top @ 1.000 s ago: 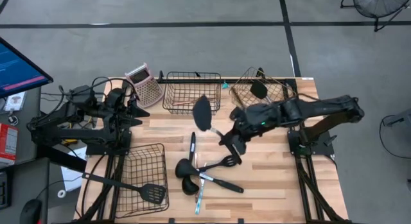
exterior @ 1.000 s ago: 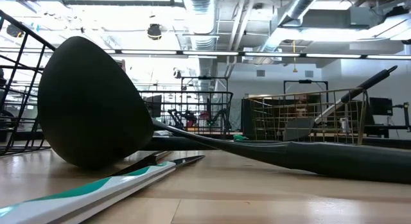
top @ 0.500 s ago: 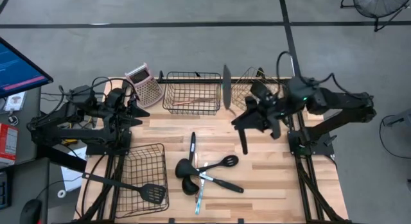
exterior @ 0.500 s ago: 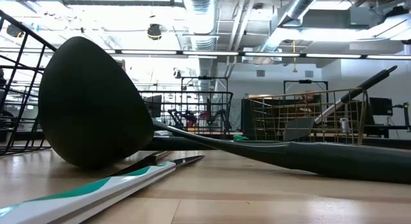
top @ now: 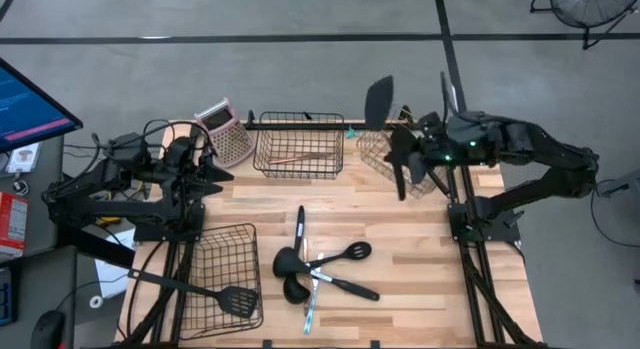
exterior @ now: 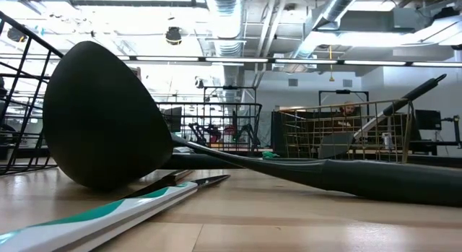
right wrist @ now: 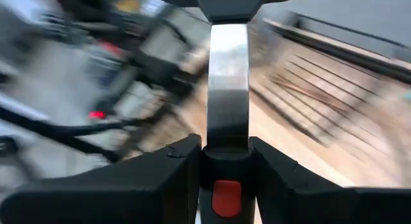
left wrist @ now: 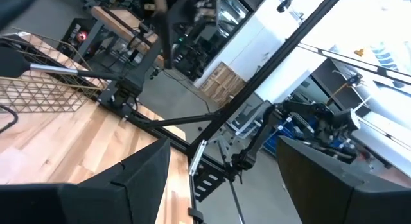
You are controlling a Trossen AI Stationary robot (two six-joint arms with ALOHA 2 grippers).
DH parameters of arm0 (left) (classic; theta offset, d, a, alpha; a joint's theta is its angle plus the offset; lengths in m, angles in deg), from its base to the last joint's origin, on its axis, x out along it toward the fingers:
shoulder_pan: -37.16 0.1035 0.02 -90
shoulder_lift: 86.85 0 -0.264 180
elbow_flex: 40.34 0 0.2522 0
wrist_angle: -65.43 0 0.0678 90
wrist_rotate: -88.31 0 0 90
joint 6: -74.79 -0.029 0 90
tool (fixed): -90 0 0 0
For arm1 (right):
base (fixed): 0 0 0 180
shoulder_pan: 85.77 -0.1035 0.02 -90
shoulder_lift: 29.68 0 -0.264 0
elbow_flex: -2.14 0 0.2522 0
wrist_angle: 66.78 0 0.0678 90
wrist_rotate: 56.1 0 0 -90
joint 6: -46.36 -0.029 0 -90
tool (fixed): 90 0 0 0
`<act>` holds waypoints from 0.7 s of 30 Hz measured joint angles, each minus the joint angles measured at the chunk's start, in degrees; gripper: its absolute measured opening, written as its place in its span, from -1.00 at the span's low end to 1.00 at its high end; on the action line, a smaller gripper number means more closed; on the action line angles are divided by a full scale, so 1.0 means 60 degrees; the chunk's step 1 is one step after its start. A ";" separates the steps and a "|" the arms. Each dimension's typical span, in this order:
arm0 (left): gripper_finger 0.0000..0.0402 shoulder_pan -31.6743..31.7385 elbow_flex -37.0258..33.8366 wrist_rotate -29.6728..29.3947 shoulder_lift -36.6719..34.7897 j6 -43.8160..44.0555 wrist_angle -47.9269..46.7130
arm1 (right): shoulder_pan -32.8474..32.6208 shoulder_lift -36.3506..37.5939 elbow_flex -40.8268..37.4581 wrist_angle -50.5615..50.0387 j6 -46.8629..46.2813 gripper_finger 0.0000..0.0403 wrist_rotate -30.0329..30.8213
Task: Pick & Place Kitchen Items
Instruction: Put the black spatula into the brown wire basket
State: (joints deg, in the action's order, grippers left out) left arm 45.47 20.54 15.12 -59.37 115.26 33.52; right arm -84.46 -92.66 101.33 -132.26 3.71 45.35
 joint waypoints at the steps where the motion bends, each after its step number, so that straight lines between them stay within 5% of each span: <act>1: 0.34 0.0000 0.0000 -0.0089 0.0000 -0.0019 -0.0004 | 0.0246 0.0036 0.0000 -0.0505 -0.0093 -0.52 0.0047; 11: 0.34 0.0000 0.0004 -0.0476 0.0261 -0.0131 0.0009 | 0.2865 -0.0189 -0.0528 -0.4530 0.0463 -0.52 0.0315; 21: 0.34 0.0000 0.0004 -0.0479 0.0743 -0.0130 -0.0001 | 0.5044 -0.0182 -0.2314 -0.4306 0.2244 -0.52 -0.1010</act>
State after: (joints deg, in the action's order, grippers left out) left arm 45.47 20.56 12.24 -54.91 114.48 33.51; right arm -54.19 -93.75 87.44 -158.10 17.18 39.29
